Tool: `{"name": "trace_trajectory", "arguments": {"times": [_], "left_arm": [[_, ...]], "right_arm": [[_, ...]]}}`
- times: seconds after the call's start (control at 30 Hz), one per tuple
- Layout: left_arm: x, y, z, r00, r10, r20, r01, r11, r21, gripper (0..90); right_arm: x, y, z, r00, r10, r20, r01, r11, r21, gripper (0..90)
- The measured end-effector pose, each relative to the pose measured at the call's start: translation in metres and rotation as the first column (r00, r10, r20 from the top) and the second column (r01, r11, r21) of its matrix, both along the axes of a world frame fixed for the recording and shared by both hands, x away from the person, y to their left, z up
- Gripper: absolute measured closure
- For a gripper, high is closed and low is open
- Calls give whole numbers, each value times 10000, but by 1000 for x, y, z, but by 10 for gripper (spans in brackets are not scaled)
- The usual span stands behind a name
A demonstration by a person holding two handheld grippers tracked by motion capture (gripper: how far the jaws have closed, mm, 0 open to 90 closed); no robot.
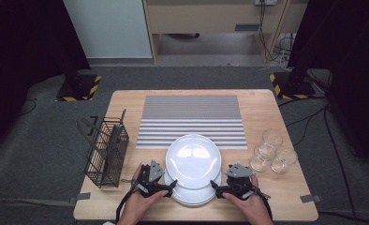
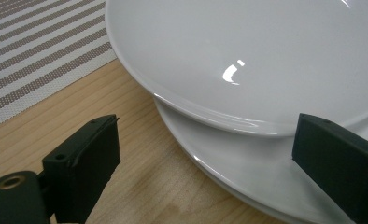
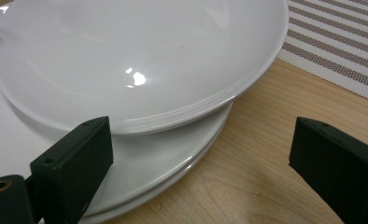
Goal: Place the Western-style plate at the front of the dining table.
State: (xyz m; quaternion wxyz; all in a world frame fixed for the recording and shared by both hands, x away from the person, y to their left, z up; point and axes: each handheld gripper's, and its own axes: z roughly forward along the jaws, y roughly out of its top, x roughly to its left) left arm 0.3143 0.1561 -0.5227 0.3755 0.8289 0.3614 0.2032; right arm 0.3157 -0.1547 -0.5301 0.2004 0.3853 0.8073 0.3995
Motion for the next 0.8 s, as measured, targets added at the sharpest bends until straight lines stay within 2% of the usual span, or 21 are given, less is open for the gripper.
{"name": "trace_trajectory", "arguments": {"times": [0.5, 0.7, 0.8], "left_arm": [[-1, -6, -2, 9998, 171, 117, -171, 9999, -6, 63], [-2, -11, -5, 9999, 41, 156, -44, 9997, 228, 65], [-1, -11, -5, 9999, 74, 136, -77, 9998, 197, 65]], "right_arm": [[0, 2, -1, 9998, 175, -92, -175, 9998, 85, 92], [2, 6, -1, 9995, 276, -159, -273, 9995, 171, 88], [3, 7, 0, 9995, 290, -136, -287, 9993, 235, 84]]}}
